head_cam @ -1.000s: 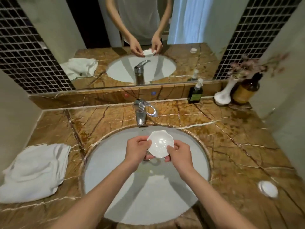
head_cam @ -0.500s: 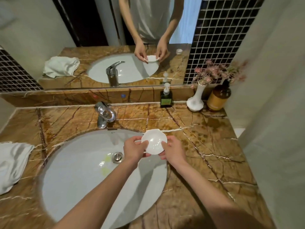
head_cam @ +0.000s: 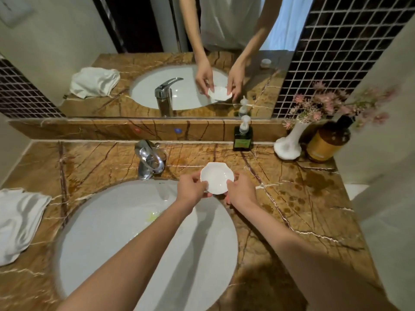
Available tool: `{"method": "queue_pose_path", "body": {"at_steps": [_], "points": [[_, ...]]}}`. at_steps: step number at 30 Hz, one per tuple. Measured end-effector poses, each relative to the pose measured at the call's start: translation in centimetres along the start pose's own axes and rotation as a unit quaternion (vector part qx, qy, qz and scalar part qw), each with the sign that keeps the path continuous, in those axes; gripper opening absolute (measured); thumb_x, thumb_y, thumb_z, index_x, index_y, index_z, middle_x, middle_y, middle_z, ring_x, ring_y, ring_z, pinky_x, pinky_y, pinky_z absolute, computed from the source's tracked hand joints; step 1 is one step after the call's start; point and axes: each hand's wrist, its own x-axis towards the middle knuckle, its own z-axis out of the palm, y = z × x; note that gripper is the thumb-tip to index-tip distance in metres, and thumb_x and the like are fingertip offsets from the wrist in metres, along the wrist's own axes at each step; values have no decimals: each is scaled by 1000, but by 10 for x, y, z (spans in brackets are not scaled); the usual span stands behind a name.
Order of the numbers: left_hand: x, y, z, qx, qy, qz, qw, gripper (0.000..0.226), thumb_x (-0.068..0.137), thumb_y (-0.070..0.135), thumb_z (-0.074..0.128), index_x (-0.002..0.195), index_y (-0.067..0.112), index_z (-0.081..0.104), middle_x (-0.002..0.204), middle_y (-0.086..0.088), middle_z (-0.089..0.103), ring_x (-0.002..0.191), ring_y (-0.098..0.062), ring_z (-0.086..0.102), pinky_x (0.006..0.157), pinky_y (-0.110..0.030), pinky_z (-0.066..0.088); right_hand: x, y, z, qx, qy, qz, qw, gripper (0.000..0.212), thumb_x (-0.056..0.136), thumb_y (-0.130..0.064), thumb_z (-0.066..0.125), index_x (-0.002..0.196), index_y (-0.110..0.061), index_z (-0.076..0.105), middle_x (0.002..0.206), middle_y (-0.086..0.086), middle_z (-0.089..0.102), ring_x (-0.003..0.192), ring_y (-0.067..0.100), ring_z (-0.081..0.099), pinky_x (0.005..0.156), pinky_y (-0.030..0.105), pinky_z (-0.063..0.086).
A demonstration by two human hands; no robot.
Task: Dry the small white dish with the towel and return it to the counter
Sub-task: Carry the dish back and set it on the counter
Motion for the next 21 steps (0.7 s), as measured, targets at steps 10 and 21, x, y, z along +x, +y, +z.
{"method": "queue_pose_path", "body": {"at_steps": [10, 21], "points": [[58, 9, 16, 127, 89, 41, 987, 32, 75, -2, 61, 106, 4, 64, 92, -15, 70, 86, -29, 65, 77, -36, 55, 48, -19, 12, -159, 22, -52, 986, 47, 94, -7, 49, 136, -13, 30, 122, 17, 58, 101, 31, 56, 74, 36, 40], [69, 5, 20, 168, 73, 68, 981, 33, 74, -5, 57, 101, 5, 72, 88, -10, 72, 81, -25, 66, 63, -28, 49, 63, -15, 23, -157, 27, -22, 987, 45, 96, -7, 48, 136, -12, 29, 118, 17, 58, 99, 32, 57, 71, 36, 42]]}}
